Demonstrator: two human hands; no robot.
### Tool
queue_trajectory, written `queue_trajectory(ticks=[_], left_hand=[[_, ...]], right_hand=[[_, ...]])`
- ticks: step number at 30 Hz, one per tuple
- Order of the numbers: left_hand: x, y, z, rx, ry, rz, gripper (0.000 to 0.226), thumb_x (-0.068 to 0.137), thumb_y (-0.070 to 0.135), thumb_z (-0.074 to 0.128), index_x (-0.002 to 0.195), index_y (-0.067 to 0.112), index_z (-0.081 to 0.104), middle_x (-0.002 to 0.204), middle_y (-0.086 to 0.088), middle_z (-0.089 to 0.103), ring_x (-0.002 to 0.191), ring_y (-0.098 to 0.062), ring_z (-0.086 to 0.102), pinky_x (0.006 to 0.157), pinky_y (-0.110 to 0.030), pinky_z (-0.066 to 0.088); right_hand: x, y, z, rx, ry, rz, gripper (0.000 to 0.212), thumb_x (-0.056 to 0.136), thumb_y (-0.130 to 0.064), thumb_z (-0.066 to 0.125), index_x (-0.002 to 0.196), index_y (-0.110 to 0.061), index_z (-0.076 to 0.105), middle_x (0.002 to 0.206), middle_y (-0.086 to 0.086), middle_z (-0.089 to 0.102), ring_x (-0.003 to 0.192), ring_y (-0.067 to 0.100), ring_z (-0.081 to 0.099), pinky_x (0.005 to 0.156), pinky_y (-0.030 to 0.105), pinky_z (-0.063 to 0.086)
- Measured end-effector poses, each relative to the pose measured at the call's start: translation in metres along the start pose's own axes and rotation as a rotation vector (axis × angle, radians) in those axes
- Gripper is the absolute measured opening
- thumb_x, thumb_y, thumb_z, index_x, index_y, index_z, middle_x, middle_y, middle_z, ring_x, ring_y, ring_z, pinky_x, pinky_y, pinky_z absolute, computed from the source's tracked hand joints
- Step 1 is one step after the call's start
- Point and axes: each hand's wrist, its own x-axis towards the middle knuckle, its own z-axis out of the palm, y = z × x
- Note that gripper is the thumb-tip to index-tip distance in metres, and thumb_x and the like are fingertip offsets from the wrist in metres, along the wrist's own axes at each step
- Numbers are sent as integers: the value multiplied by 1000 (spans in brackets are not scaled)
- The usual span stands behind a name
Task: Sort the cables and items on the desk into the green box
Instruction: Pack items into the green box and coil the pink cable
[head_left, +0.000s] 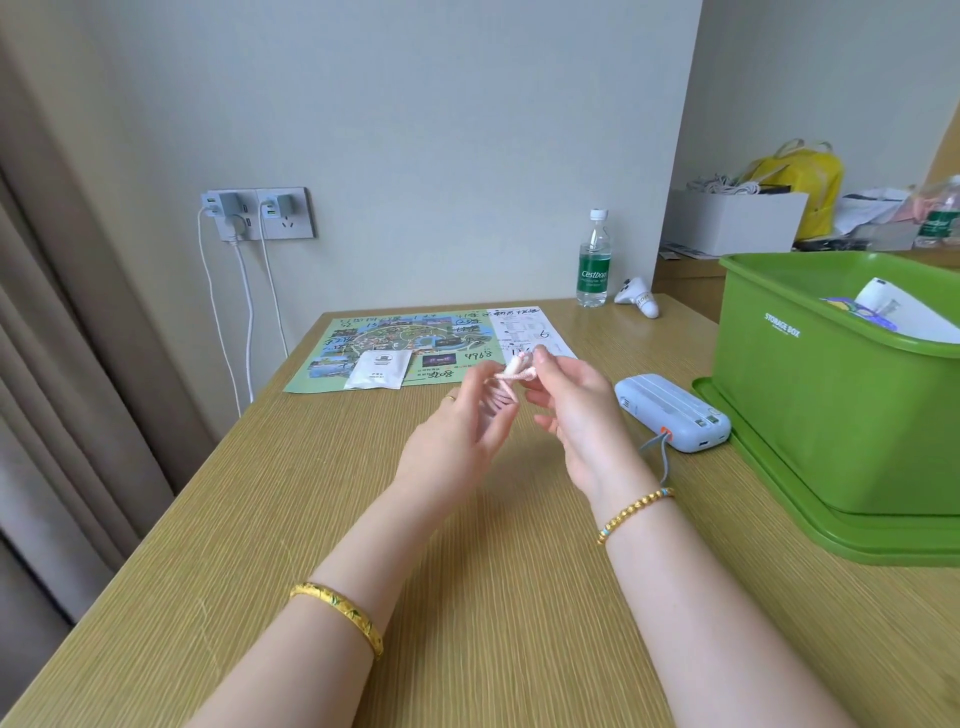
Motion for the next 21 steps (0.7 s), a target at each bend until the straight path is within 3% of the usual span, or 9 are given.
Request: queue_trajectory(ticks=[2,5,8,11,13,17,21], left_hand=[[0,-1,0,117,34,33,38,92,48,41,127,38,30,89,3,56,83,-28,61,73,-40,51],[0,-3,3,123,60,-1,37,92,50,40,126,39,30,95,-1,61,82,-29,63,73,-40,51],[3,-4,4,-136,70,-109,32,94,45,40,124,39,31,82,7,62,63,-25,67,63,-39,53],[8,-11,-2,-369,96,-213,29,95,43,39,123,39,31,88,16,59,49,-23,65,48,-32,50],[7,-13,-5,-305,79,-164,29,95,41,39,123,40,32,86,14,60,52,-21,65,49,-31,49],[3,-14,5,84,61,-52,36,94,46,38,128,41,26,107,0,59,85,-30,63,65,-33,42],[6,-19,2,90,154,-121,35,92,40,42,124,39,29,105,-1,60,89,-30,60,64,-33,39]], right_hand=[[1,0,-2,81,24,65,21,89,-26,59,106,-15,55,82,-4,62,72,8,55,62,22,40],[1,1,-1,134,30,113,28,86,-8,57,110,-18,49,78,-1,56,63,7,51,57,22,40],[1,5,2,-117,47,-31,20,85,-8,54,99,-22,57,82,-1,58,62,8,52,55,22,45],[-1,8,6,-292,46,-165,21,89,-12,51,76,-27,59,76,-5,57,63,11,54,64,32,50],[-5,8,10,-355,-20,-207,23,91,-17,48,76,-29,59,77,-10,60,70,8,55,67,30,47],[-8,1,12,-247,-38,-112,27,90,-19,43,73,-25,63,73,-11,62,66,2,53,58,22,36],[-7,-1,3,-323,-81,-43,18,93,-24,42,93,-18,59,82,-7,58,75,9,52,60,23,35]])
